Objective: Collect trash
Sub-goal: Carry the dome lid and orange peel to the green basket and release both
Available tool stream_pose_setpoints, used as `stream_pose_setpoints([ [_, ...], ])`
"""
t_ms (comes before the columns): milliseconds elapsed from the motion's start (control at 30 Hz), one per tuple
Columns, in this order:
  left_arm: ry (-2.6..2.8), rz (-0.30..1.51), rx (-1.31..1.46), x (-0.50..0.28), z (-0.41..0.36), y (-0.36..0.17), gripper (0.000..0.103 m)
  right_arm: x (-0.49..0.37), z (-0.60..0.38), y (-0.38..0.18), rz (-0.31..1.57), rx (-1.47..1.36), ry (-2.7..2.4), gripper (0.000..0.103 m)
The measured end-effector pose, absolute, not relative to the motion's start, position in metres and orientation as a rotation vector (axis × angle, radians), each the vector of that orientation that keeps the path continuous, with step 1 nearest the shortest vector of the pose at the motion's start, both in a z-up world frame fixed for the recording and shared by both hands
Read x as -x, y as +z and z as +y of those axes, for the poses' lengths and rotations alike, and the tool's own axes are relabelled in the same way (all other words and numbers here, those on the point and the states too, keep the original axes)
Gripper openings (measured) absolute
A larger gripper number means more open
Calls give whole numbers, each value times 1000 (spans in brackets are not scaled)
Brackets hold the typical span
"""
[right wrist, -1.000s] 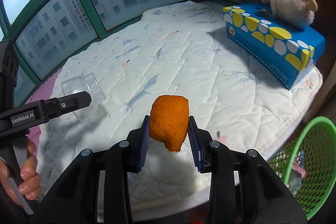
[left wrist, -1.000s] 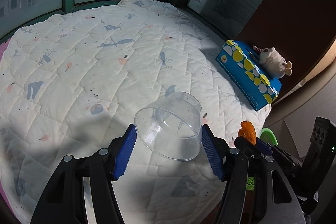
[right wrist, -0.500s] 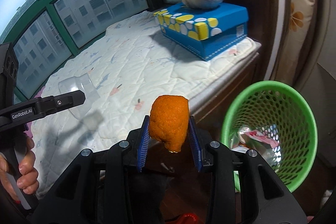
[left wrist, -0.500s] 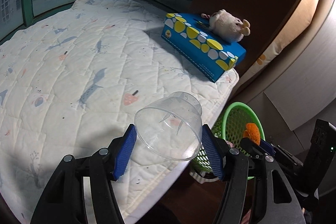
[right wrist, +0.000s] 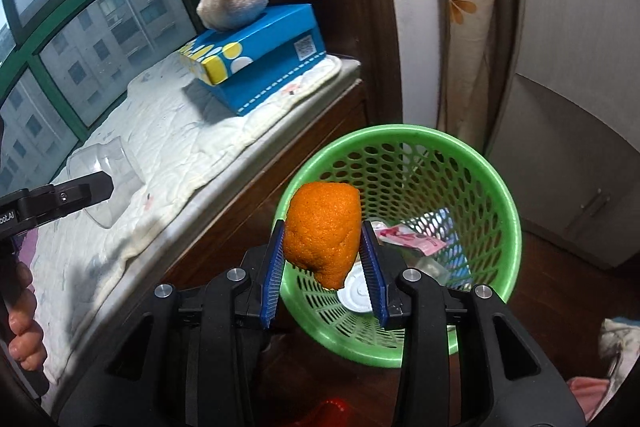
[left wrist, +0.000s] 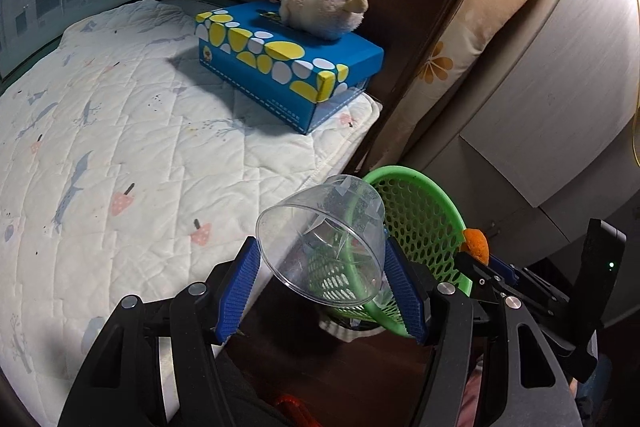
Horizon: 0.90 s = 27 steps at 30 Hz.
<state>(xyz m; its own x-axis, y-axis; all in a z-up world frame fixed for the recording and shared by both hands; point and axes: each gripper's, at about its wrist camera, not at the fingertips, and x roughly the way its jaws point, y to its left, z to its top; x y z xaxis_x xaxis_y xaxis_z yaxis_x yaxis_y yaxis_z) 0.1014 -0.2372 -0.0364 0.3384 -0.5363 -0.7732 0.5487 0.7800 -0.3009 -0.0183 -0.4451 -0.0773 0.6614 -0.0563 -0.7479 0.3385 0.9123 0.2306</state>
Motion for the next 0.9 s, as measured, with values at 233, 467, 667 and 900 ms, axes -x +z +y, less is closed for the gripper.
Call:
stream_pose_setpoints([
  [233,-754,1010,-61,-94,-272,-37,61,29,-475,-84,825,-386,-291,44],
  [467,-783,1023,-95,-90,-302,-42,61,44,-488,-78,788,-406,-322,59],
  [667,-801,1041,-133,-87,-325,-50,62,57,-493,-71,757,-436,-344,74],
  [900,-812,1074,-158,-86,-345,-62,62,73,-494,-68,738,-451,-361,76],
])
